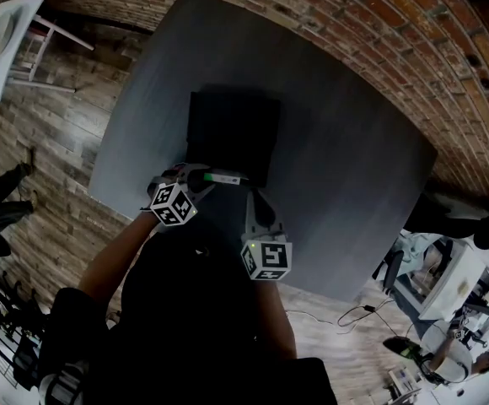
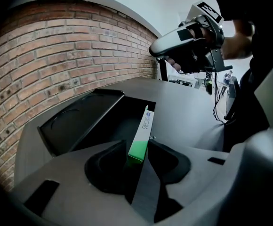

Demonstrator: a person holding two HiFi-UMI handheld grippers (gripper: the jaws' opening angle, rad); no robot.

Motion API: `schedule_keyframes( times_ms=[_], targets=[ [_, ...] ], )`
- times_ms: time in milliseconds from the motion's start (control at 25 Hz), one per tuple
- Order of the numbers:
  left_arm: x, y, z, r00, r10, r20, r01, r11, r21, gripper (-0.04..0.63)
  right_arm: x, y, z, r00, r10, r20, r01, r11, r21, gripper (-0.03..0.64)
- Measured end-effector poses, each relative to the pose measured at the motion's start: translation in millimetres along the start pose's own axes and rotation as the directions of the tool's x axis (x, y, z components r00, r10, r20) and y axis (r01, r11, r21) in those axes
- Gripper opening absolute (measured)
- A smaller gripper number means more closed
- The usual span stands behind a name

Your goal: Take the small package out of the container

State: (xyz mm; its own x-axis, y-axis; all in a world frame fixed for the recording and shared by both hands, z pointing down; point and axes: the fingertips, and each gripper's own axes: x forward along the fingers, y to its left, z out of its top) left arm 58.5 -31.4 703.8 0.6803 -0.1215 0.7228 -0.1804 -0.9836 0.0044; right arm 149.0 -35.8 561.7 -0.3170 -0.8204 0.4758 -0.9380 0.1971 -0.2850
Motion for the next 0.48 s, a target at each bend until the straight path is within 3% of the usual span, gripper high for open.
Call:
schedule_keyframes(
  times_ms=[480],
  targets=[
    [-1.9,-2.3,0.8,1.000,-0.003,-0.010,0.003,1.000,0.004,0.142,-5.7,5.3,2.0,1.000,0.002,0.002,-0.002,1.000,-0.018,0.025]
  ],
)
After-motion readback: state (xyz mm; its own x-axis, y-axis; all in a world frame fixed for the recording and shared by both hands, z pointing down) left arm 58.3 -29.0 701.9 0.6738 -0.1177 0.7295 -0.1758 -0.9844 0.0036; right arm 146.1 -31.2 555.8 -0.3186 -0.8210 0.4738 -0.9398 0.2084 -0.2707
